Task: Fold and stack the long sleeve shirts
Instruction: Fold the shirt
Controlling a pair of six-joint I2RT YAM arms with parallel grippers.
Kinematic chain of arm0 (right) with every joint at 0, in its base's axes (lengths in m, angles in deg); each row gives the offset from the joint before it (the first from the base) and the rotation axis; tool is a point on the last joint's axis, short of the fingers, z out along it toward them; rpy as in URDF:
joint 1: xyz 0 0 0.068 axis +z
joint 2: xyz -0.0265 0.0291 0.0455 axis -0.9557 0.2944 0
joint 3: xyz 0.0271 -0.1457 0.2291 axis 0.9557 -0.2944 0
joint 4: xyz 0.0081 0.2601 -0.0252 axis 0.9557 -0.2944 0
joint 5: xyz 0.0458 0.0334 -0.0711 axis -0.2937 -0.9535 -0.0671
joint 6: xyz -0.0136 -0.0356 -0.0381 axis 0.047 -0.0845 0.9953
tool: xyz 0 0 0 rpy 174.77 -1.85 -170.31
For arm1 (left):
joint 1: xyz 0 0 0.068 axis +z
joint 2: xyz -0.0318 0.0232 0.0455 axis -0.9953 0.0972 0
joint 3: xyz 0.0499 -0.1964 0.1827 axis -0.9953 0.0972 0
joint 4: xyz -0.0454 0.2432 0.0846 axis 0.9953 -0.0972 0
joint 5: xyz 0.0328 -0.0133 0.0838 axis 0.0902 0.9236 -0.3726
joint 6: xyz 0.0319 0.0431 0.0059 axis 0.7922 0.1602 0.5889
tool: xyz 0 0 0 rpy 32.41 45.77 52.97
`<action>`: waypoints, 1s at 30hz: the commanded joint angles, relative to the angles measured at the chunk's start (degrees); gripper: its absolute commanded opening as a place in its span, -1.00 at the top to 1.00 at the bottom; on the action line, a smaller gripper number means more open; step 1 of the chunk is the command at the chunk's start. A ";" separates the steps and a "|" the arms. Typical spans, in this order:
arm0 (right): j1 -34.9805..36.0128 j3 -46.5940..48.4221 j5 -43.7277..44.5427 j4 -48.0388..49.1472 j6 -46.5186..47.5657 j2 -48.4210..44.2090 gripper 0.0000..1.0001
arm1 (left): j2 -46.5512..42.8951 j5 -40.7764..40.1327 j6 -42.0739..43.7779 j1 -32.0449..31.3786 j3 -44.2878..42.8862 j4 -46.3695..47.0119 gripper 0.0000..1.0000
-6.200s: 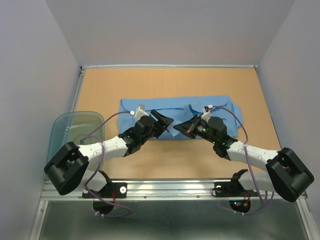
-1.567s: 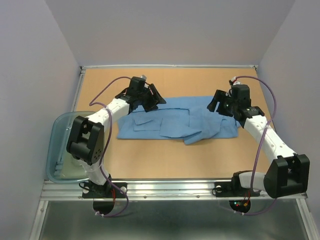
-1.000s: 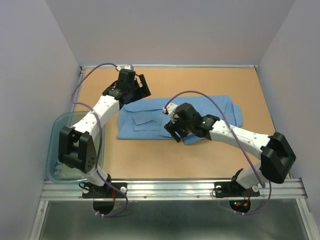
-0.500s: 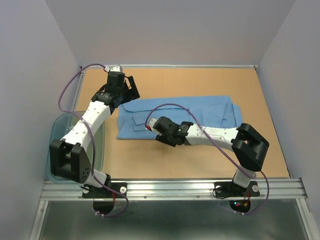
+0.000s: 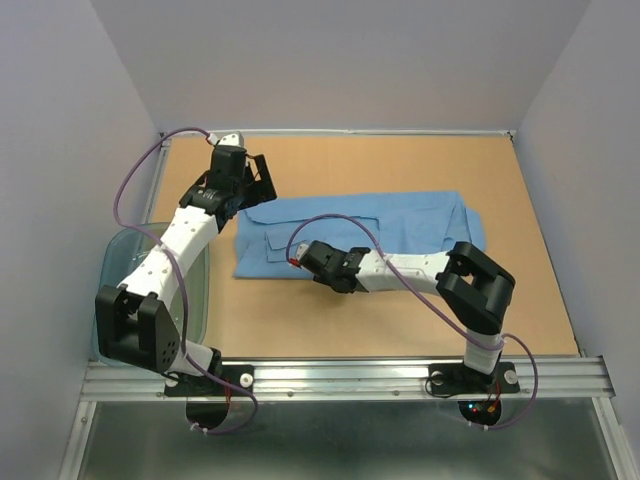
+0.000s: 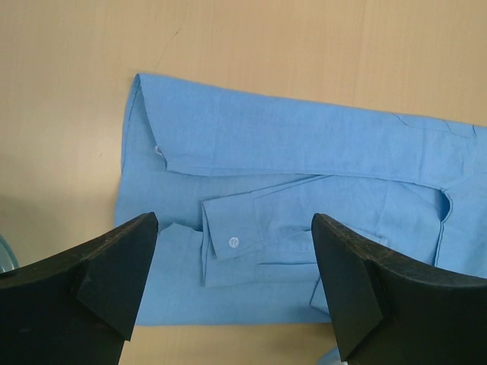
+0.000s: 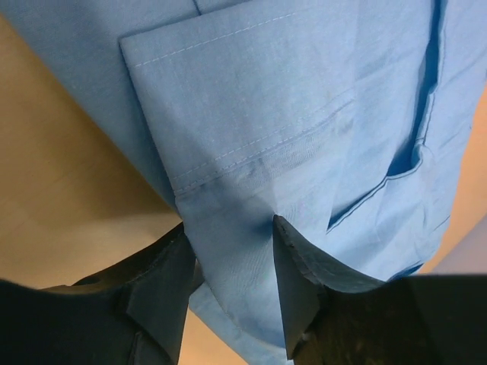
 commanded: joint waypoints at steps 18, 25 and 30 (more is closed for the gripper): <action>-3.69 5.20 -13.06 -0.14 -2.45 -12.10 0.99 | -18.86 14.89 18.82 -2.89 20.10 22.61 -0.97; -8.43 5.20 -20.10 -0.75 -2.37 -15.97 0.99 | -25.37 17.62 34.81 -10.53 27.76 31.59 -0.97; -9.93 4.85 -22.21 -1.37 -2.89 -18.43 0.99 | -27.48 20.26 44.92 -14.49 30.05 31.50 -0.96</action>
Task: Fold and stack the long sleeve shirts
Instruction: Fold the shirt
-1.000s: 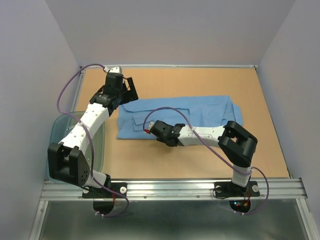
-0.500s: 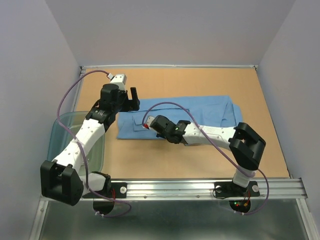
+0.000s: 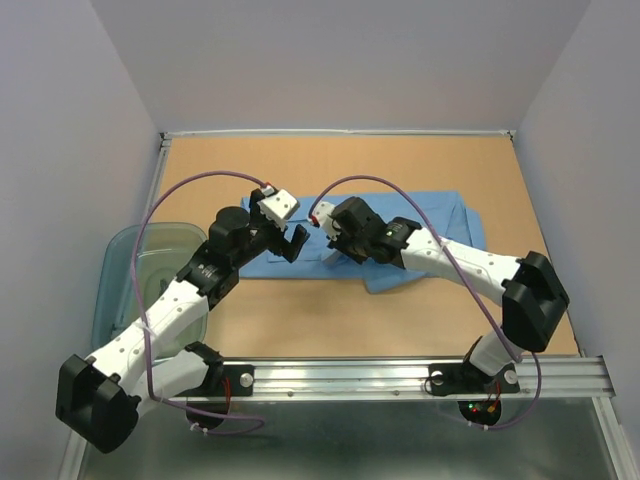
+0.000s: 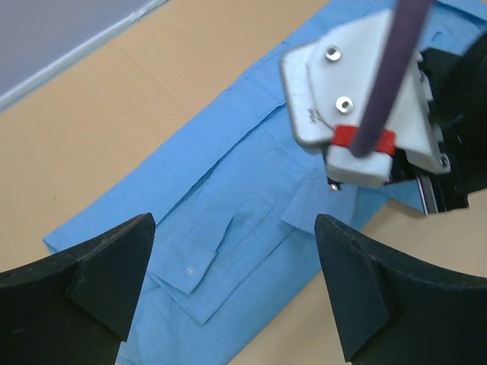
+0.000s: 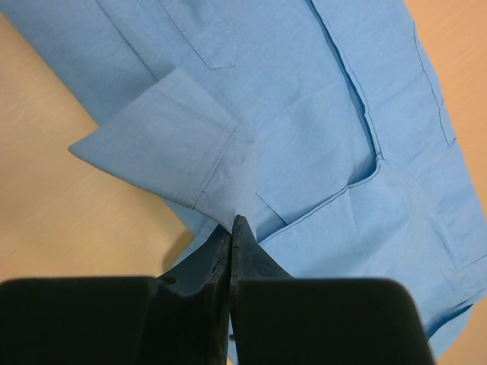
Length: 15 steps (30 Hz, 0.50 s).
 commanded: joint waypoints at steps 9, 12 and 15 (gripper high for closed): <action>-2.58 1.72 -7.34 -0.25 -2.16 -7.08 0.99 | -5.85 11.97 17.76 -3.40 7.24 5.54 -0.87; -2.67 1.55 -7.96 -0.25 -2.25 -7.96 0.99 | -5.85 12.60 16.71 -4.19 8.03 6.94 -0.86; -2.75 1.37 -9.01 -0.25 -2.60 -9.45 0.99 | -4.80 13.30 15.21 -5.68 8.47 9.14 -0.81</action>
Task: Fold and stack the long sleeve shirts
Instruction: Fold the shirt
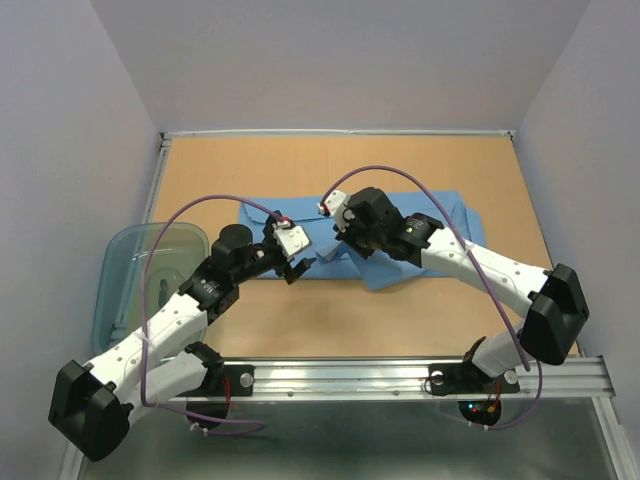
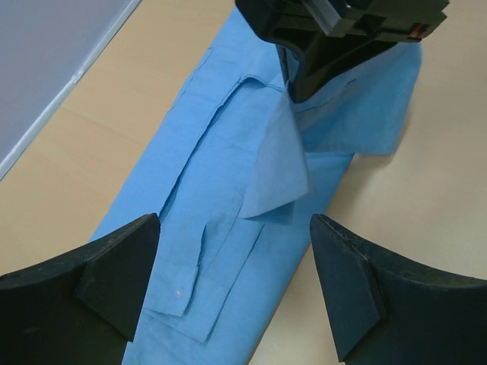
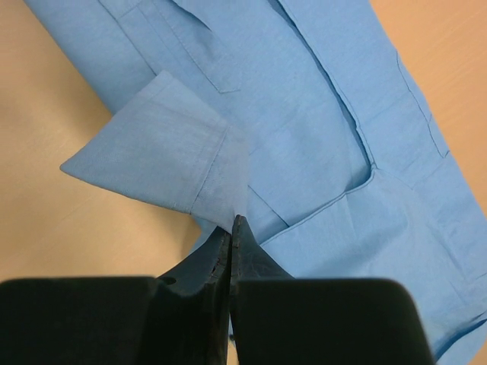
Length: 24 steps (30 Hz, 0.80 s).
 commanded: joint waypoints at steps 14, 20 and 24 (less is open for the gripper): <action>-0.48 1.98 -4.17 0.38 -2.01 -4.17 0.99 | 6.63 -0.94 -2.35 -8.65 -0.26 10.97 -0.72; -0.57 2.07 -4.87 0.38 -2.28 -4.61 0.99 | 9.26 -2.80 -3.76 -8.56 -0.43 13.44 -0.36; -0.48 2.07 -5.40 0.38 -2.54 -5.05 0.99 | 12.07 -1.57 -4.55 -8.56 -1.75 13.88 -0.25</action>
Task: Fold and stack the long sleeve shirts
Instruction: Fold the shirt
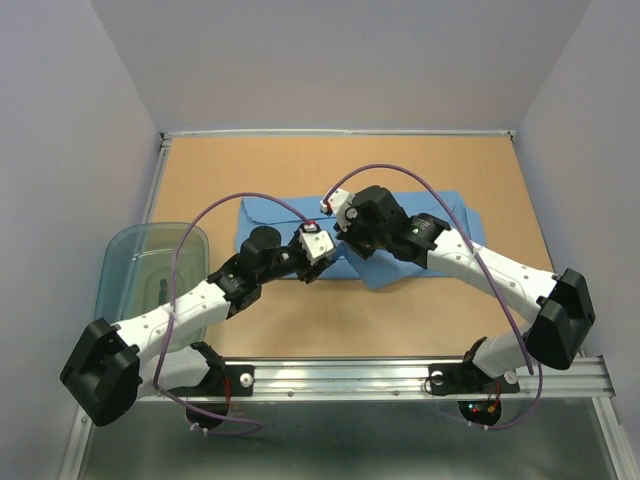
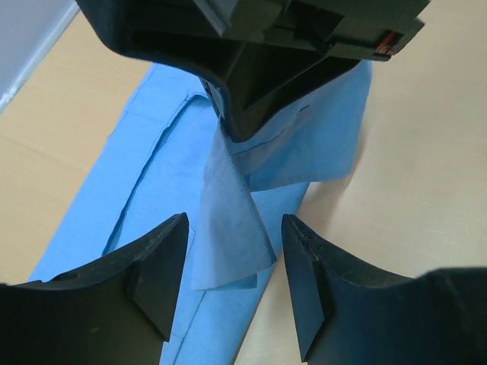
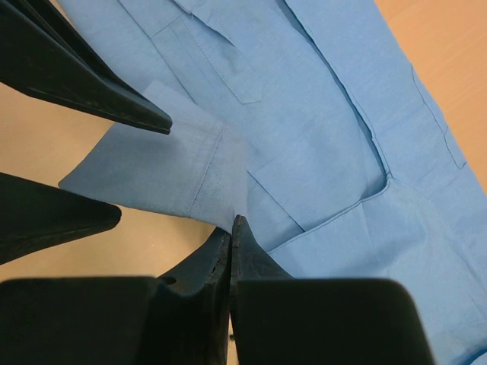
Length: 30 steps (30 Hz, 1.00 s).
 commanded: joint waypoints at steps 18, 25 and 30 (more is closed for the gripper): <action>-2.50 0.76 2.27 0.40 -5.51 -3.66 0.26 | 0.69 -4.35 -9.80 -0.11 -8.50 -3.71 1.00; -9.09 2.51 -2.21 0.58 -11.31 -4.54 -0.61 | 11.12 -8.77 -22.83 2.61 -26.15 -24.89 1.00; -14.89 1.99 -2.30 2.16 -17.37 -6.55 -0.64 | 15.45 -5.69 -26.95 3.94 -31.80 -32.28 1.00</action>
